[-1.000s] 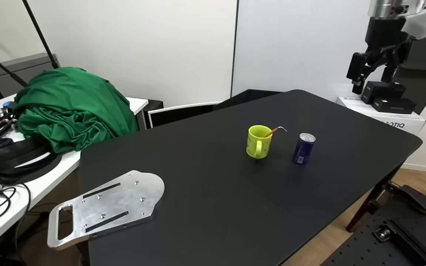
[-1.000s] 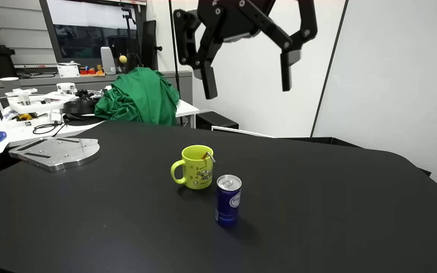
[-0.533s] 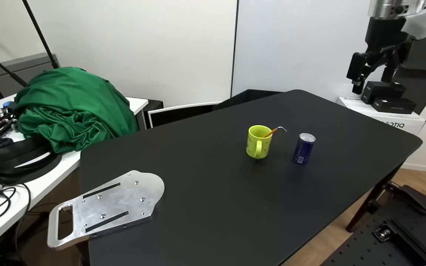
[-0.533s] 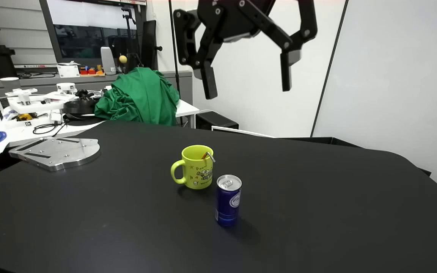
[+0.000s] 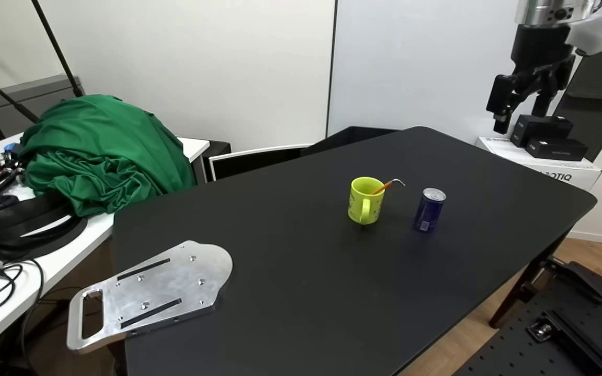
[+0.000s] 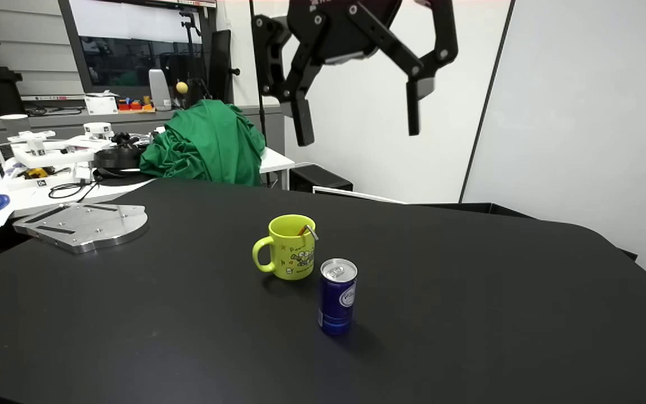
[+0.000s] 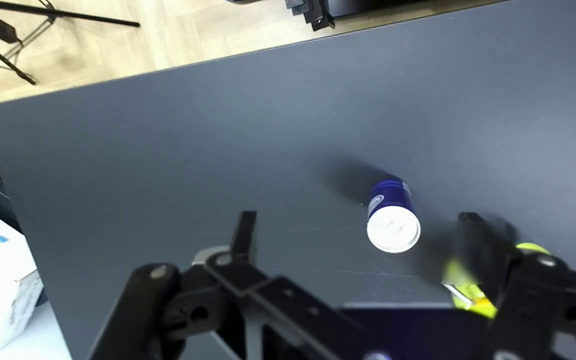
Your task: Remove the object from the mug.
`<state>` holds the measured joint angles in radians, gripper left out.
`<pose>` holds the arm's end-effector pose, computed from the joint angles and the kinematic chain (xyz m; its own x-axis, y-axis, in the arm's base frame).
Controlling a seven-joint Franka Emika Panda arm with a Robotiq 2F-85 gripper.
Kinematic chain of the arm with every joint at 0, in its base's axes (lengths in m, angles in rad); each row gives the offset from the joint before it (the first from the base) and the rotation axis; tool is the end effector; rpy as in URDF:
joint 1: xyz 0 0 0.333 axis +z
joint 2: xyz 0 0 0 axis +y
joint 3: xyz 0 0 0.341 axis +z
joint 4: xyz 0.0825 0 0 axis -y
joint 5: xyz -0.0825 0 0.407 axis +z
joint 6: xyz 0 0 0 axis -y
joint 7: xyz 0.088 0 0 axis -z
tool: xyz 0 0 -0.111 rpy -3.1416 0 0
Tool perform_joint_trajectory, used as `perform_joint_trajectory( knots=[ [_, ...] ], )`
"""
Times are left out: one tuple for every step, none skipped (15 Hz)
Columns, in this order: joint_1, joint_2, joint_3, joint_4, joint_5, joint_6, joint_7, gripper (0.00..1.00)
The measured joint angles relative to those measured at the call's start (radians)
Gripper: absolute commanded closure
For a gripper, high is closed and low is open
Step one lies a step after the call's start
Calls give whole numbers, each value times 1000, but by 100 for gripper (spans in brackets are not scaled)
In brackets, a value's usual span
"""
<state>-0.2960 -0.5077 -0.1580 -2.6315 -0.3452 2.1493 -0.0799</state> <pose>0.3434 -0.1832 0.4176 0.9855 -0.1694 -0.0101 -0.1633 -0.9631 0.2141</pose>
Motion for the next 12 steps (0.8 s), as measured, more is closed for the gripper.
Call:
perform_joint_trajectory(
  knots=[
    [21,16,-8,14,21,1,-41,0],
    [43,37,-17,34,37,6,-86,0],
    [65,62,-22,59,41,12,-134,0],
    [82,89,-23,89,40,14,-179,0],
    [97,120,-23,122,31,14,-220,0],
    [109,152,-22,155,19,14,-259,0],
    [120,187,-21,190,4,13,-295,0],
    [129,223,-20,225,-13,9,-329,0],
    [138,260,-17,260,-27,2,-360,0],
    [146,299,-13,295,-41,-8,-390,0],
    [153,340,-7,331,-54,-20,-417,0],
    [161,380,-1,364,-61,-33,-447,0]
  ],
)
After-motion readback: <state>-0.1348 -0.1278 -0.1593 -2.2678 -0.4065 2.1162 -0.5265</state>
